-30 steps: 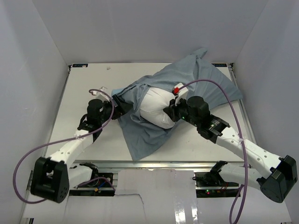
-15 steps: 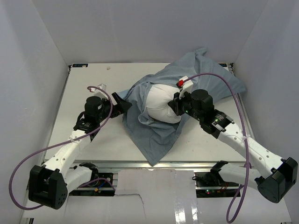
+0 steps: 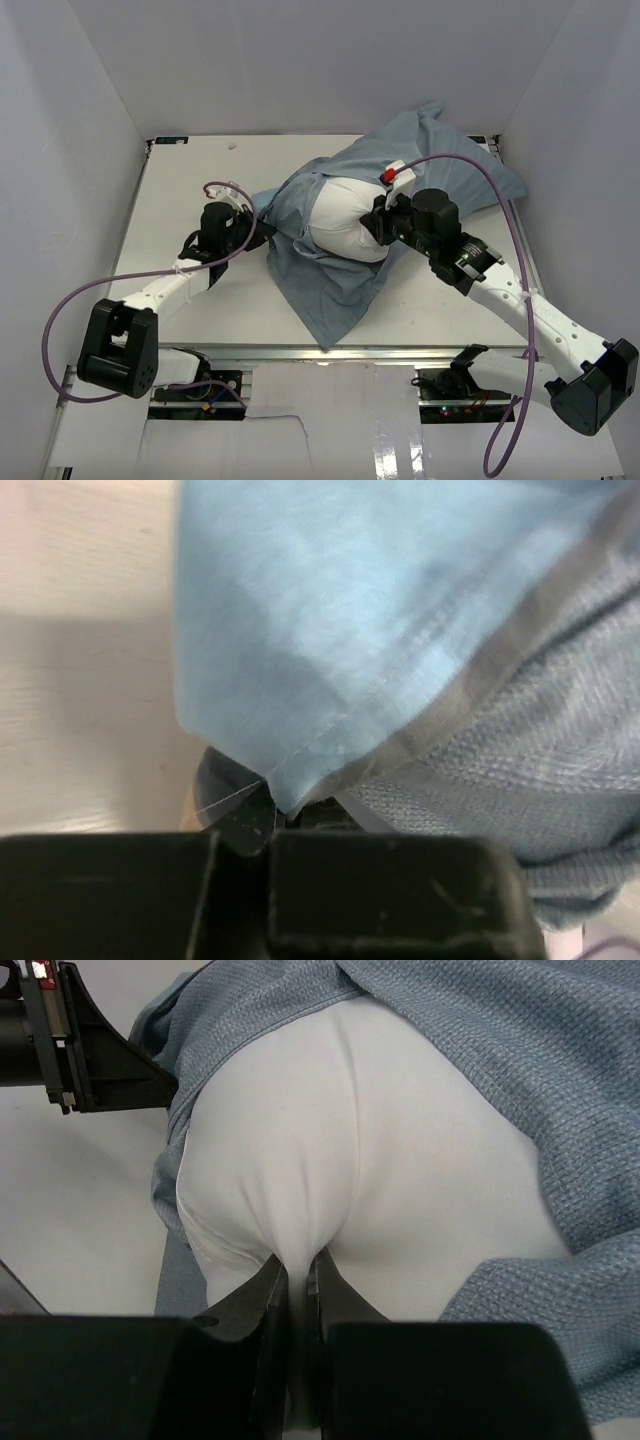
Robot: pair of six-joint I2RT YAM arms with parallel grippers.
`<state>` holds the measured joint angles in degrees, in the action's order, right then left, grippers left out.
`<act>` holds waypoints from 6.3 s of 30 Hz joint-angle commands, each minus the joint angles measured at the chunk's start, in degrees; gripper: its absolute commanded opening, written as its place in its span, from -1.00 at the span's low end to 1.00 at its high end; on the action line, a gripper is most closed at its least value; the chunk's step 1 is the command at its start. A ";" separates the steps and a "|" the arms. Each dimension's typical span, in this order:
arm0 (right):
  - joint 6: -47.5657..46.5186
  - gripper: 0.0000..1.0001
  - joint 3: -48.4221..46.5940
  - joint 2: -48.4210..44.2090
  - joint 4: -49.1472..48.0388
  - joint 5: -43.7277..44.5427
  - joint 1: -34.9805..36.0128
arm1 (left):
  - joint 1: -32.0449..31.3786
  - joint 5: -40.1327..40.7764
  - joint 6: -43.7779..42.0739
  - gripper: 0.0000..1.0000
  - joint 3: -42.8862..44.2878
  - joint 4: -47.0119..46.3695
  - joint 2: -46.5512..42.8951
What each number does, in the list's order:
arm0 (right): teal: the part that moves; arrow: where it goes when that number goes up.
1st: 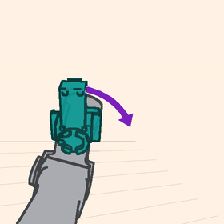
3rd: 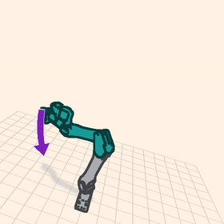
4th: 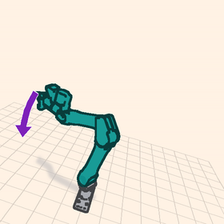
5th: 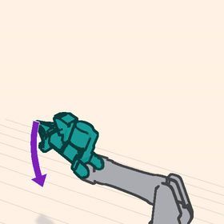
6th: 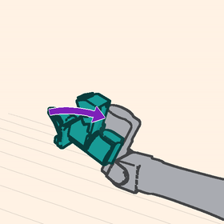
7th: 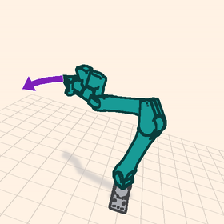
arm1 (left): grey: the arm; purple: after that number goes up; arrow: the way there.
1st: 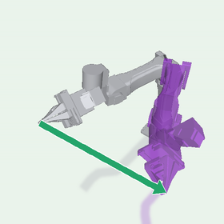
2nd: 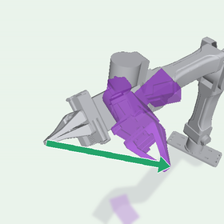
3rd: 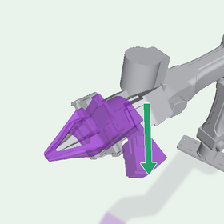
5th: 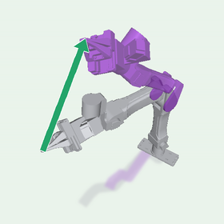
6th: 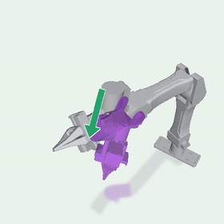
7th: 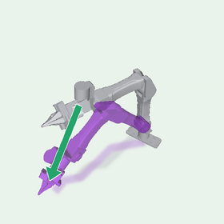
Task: Remove the pillowcase from the pillow
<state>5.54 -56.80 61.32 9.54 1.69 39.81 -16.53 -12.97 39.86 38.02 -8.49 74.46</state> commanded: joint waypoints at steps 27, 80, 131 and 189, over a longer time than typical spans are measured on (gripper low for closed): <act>6.41 -0.85 2.83 -6.22 -16.74 -5.22 -5.97 | 11.88 4.27 -0.83 0.62 27.80 16.48 16.27; 5.89 -0.85 3.01 5.92 -25.36 10.96 8.97 | -16.60 20.71 37.57 0.96 26.32 35.91 -9.68; -10.55 0.63 -39.60 35.25 4.60 2.27 8.62 | -16.77 13.06 11.83 -1.00 -4.71 -2.85 -11.96; -0.53 -0.85 -63.61 68.14 6.19 1.47 -11.85 | -17.04 14.99 9.10 -1.00 8.29 7.87 -22.33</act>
<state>5.32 -118.67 128.31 16.69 -3.68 33.52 -32.86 2.59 50.48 40.77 1.37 57.36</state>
